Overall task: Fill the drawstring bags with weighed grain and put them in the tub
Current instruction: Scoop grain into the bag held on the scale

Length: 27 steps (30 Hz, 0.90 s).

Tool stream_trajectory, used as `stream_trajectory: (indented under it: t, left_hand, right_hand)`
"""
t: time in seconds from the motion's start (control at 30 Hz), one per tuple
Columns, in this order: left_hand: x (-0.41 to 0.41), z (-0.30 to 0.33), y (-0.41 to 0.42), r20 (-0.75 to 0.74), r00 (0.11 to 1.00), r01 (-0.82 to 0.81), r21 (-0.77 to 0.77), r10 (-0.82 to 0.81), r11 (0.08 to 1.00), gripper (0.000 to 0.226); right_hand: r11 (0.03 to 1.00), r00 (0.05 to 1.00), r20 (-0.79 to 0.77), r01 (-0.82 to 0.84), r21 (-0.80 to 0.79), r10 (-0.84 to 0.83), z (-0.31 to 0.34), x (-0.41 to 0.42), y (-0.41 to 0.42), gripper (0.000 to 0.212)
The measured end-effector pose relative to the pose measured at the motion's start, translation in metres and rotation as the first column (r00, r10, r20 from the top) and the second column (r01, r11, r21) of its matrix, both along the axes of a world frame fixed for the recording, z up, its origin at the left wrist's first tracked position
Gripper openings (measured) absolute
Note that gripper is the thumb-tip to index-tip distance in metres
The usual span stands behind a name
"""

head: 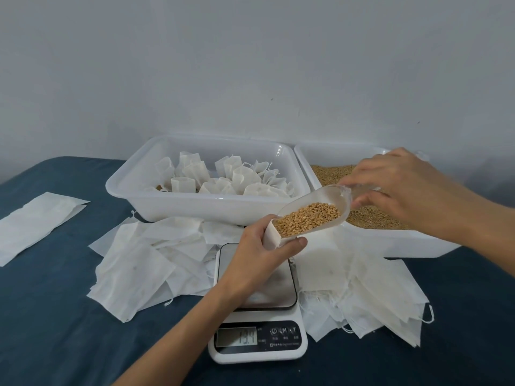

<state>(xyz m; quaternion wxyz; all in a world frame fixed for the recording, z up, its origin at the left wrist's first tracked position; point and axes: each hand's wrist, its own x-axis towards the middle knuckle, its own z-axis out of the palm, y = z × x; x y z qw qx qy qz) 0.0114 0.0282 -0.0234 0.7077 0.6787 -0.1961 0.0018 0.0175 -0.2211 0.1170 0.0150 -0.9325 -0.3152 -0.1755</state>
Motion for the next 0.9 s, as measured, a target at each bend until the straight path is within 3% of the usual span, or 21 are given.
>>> stream_trajectory:
  t: [0.5,0.63,0.9]
  left_hand:
    - [0.0052,-0.0038,0.0013,-0.049,0.999,-0.013,0.016,0.014,1.000,0.030]
    - [0.0062,-0.0051,0.0017,-0.050,0.999,-0.019,0.031,0.021,0.999,0.023]
    - [0.0057,-0.0047,0.0021,-0.080,0.995,-0.047,0.046,0.051,0.998,0.032]
  right_hand:
    - [0.999,0.999,-0.024,0.034,0.005,-0.033,-0.0011,-0.0009,0.0026,0.032]
    - [0.999,0.999,-0.027,0.042,0.004,-0.042,-0.0025,-0.0002,0.0030,0.029]
    - [1.000,1.000,-0.019,0.020,0.013,-0.020,-0.0036,0.0017,0.0027,0.027]
